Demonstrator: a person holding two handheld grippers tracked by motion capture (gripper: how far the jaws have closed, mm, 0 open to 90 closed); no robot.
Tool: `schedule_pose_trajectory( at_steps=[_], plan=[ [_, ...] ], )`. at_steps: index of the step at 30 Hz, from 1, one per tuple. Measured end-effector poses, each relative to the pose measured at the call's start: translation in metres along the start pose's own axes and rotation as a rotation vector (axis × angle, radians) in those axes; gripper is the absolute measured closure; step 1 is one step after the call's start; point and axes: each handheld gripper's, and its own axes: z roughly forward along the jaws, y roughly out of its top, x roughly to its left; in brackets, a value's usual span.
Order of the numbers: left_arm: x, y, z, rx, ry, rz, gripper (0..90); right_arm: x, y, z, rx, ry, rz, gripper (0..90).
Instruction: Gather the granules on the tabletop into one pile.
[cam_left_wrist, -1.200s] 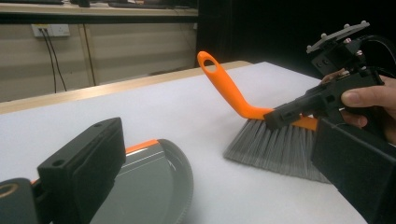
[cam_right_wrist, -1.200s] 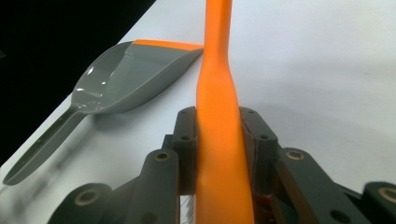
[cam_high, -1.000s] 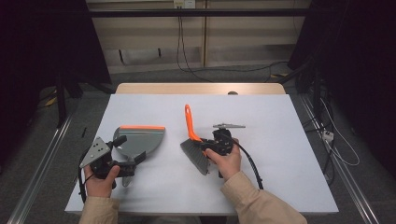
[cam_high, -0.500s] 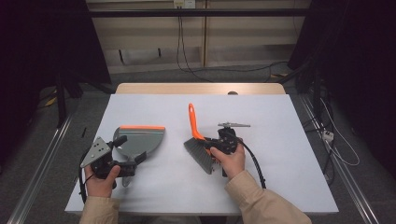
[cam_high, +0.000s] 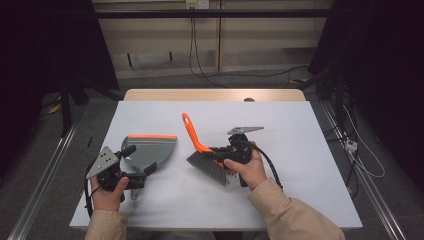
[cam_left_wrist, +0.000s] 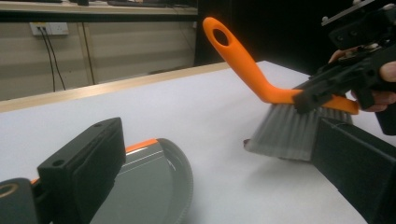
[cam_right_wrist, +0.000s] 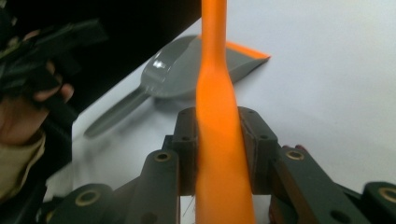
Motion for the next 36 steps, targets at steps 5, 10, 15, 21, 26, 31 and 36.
schedule_pose_trajectory(
  at_steps=[5, 10, 15, 21, 26, 31, 36],
  plan=[
    [0.0, 0.0, 0.0, 0.0, 0.001, 0.0, 3.2, -0.001, -0.006, -0.007, 0.054, 0.088, -0.078, 71.1],
    [0.0, -0.001, 0.001, 0.004, 0.001, -0.002, 3.2, -0.004, -0.015, -0.008, 0.109, 0.141, -0.168, 71.1],
    [0.0, -0.001, 0.001, 0.003, 0.0, -0.004, 3.2, -0.005, -0.021, -0.003, 0.173, 0.196, -0.236, 71.1],
    [-0.001, -0.001, 0.002, 0.005, -0.005, -0.003, 3.2, -0.02, -0.016, 0.0, 0.191, 0.209, -0.241, 71.1],
    [-0.001, -0.001, 0.002, 0.005, -0.005, -0.005, 3.2, -0.029, -0.008, 0.005, 0.191, 0.21, -0.267, 71.0],
    [-0.001, -0.001, 0.002, 0.008, -0.007, -0.004, 3.2, -0.035, 0.001, 0.01, 0.197, 0.203, -0.297, 71.1],
    [0.0, -0.001, 0.002, 0.006, -0.007, -0.005, 3.2, -0.04, 0.007, 0.015, 0.199, 0.209, -0.321, 71.0]
  ],
)
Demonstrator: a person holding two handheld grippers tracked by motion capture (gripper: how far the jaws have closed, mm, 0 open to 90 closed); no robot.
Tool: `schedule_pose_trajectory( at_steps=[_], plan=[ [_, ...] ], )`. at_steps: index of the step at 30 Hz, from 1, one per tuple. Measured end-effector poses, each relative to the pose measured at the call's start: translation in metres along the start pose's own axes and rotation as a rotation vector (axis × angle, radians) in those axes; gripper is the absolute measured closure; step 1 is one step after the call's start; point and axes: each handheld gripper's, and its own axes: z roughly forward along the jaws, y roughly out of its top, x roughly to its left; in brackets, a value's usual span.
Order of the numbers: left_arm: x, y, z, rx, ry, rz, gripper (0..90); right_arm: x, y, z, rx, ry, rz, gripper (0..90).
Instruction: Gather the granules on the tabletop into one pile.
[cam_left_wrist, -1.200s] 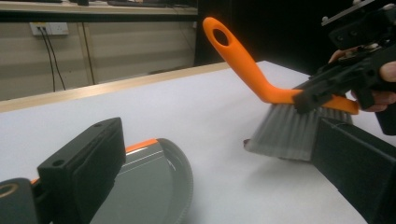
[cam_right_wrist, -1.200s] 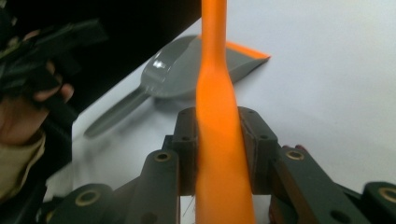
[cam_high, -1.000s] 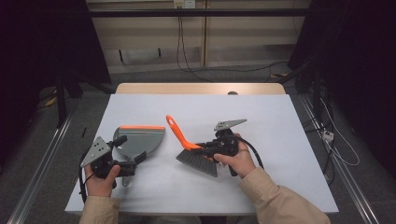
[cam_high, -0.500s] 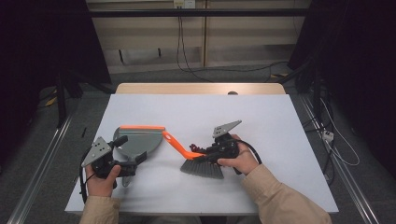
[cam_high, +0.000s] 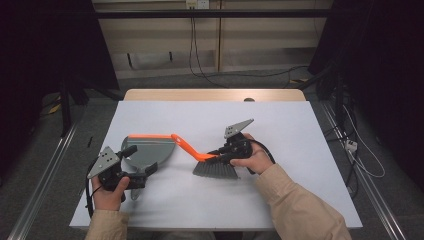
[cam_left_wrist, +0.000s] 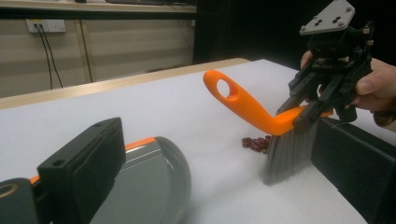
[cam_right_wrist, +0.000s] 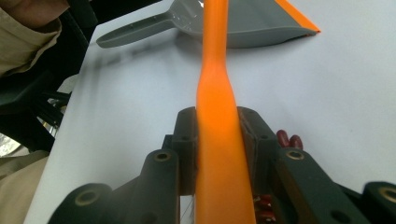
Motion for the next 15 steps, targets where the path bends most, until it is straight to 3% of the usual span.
schedule_pose_trajectory(
  at_steps=[4, 10, 14, 15],
  plan=[
    [0.0, 0.0, 0.0, 0.001, 0.001, 0.0, 3.2, -0.002, 0.004, 0.002, 0.005, -0.004, -0.018, 71.1],
    [0.0, 0.0, 0.0, 0.002, -0.001, -0.003, 3.2, -0.002, 0.005, 0.0, -0.009, 0.001, -0.002, 71.1],
    [0.0, -0.001, 0.0, 0.003, -0.002, -0.004, 3.2, 0.002, 0.01, -0.009, -0.058, 0.009, 0.032, 71.1],
    [0.0, -0.001, 0.0, 0.003, -0.001, -0.006, 3.2, 0.004, 0.012, -0.012, -0.066, -0.007, 0.035, 71.1]
  ],
)
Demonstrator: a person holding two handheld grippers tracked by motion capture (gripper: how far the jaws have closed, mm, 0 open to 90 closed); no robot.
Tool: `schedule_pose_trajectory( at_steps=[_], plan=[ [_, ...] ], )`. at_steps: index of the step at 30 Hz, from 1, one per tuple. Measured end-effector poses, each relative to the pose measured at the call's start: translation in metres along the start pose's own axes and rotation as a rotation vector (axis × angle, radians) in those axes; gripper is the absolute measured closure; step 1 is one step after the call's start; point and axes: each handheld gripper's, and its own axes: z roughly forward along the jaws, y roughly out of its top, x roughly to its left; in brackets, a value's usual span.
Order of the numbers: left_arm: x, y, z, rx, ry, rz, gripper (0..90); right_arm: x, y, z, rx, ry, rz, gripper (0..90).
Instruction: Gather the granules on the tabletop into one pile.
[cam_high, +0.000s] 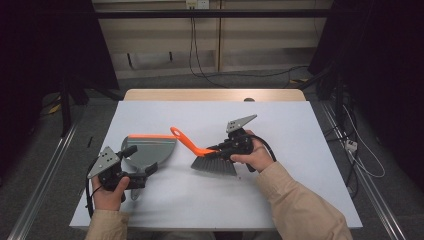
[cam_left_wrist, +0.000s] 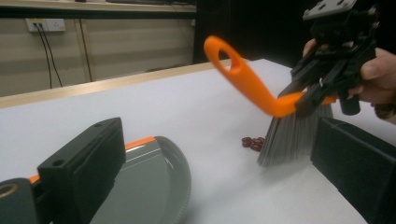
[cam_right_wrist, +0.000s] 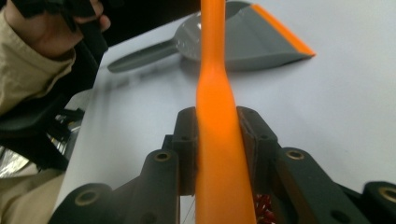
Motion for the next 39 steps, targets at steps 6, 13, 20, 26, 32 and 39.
schedule_pose_trajectory(
  at_steps=[6, 13, 20, 26, 32, 39],
  plan=[
    [0.001, -0.001, 0.0, -0.002, 0.001, -0.006, 3.2, 0.017, 0.006, -0.024, -0.057, -0.133, 0.05, 71.0],
    [-0.002, -0.001, 0.001, 0.003, -0.015, 0.001, 3.2, 0.035, -0.006, -0.046, -0.111, -0.342, 0.065, 71.0],
    [-0.002, -0.001, 0.0, 0.0, -0.016, -0.001, 3.2, 0.05, -0.028, -0.053, -0.107, -0.572, 0.075, 71.0],
    [-0.002, -0.001, 0.001, 0.004, -0.018, 0.005, 3.2, 0.052, -0.05, -0.052, -0.155, -0.691, 0.098, 71.0],
    [-0.003, 0.0, 0.001, 0.001, -0.017, 0.004, 3.2, 0.053, -0.053, -0.036, -0.153, -0.728, 0.089, 71.0],
    [-0.003, 0.0, 0.001, -0.001, -0.018, 0.006, 3.2, 0.051, -0.048, -0.018, -0.188, -0.74, 0.094, 71.0]
  ],
)
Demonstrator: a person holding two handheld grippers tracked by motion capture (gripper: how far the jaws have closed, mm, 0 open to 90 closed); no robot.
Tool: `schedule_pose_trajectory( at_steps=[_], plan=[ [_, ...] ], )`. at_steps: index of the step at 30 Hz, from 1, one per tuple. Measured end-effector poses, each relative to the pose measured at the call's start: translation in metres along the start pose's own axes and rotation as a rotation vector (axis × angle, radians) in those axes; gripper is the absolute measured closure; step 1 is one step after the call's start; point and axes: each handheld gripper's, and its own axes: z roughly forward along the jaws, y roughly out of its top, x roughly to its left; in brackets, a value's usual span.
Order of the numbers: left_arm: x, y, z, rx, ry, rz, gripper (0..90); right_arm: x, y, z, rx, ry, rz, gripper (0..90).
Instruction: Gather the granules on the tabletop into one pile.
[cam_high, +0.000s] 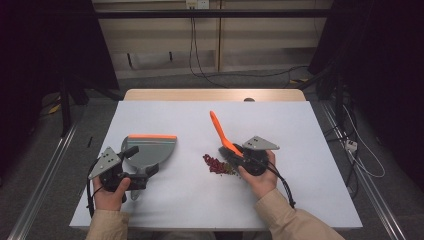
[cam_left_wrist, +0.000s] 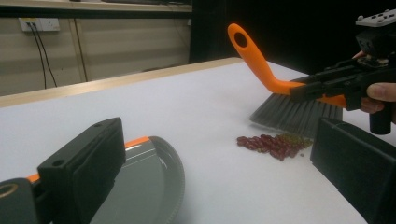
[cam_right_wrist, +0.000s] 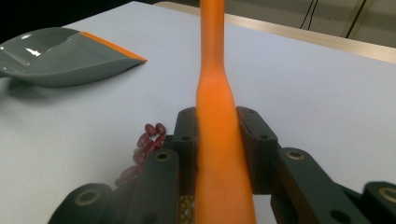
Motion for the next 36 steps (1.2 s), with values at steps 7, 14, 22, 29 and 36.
schedule_pose_trajectory(
  at_steps=[7, 14, 22, 29, 36],
  plan=[
    [0.001, 0.0, -0.001, -0.006, 0.003, -0.003, 3.2, 0.006, 0.002, 0.013, -0.043, -0.006, 0.019, 71.1],
    [0.001, 0.0, -0.001, 0.001, -0.002, 0.0, 3.2, 0.008, 0.009, 0.026, -0.061, 0.017, 0.043, 71.0],
    [0.001, 0.0, -0.002, 0.003, 0.003, -0.003, 3.2, -0.005, 0.028, 0.02, -0.072, 0.137, -0.065, 71.0],
    [0.002, 0.0, -0.003, -0.002, 0.006, -0.009, 3.2, -0.026, 0.034, 0.036, -0.033, 0.267, -0.183, 71.0],
    [0.004, -0.001, -0.005, -0.002, 0.014, -0.013, 3.2, -0.028, 0.04, 0.062, 0.001, 0.375, -0.317, 71.0]
  ],
)
